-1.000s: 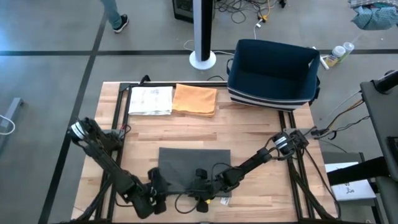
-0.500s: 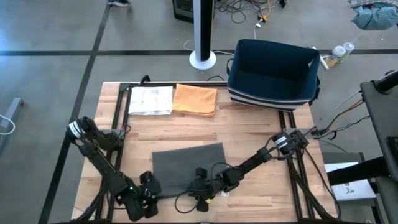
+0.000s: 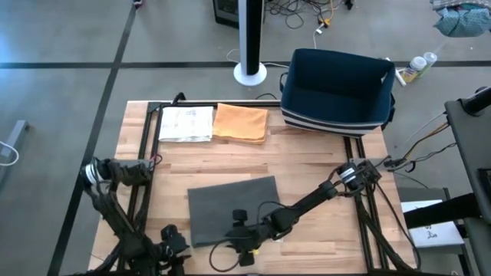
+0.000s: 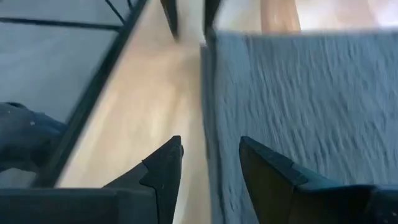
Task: Fold towel
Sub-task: Fold the black towel
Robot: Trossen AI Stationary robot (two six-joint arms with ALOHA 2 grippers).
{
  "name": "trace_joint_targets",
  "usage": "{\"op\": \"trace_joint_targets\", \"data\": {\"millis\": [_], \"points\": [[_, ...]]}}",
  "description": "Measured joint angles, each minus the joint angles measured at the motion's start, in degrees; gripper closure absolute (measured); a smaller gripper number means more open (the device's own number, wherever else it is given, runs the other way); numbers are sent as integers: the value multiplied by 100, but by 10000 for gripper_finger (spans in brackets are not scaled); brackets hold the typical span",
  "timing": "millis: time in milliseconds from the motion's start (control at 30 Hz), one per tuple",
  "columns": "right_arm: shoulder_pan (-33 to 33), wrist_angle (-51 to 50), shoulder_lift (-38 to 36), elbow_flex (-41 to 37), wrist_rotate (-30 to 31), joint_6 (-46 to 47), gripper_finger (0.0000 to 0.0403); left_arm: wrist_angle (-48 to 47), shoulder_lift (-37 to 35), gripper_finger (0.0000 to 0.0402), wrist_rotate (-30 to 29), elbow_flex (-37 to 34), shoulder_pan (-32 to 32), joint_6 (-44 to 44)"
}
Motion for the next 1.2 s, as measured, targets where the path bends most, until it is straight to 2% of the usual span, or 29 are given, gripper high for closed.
{"op": "trace_joint_targets", "data": {"millis": [100,233,467,633,833,1200], "points": [[-38,313,207,264,8,-235,241,18,347,249,-397,87,-12,46],[-124,316,838,1016,8,-263,242,55,671,249,-863,171,-16,5],[-246,-374,1708,2576,28,-434,249,129,685,249,-880,155,-74,-188],[-300,-541,2072,3157,117,-526,245,182,640,249,-867,146,-159,-188],[-328,-568,2424,3522,160,-569,235,195,641,249,-901,144,-198,-148],[-424,-624,2495,3537,259,-657,236,215,621,249,-979,142,-215,-23]]}}
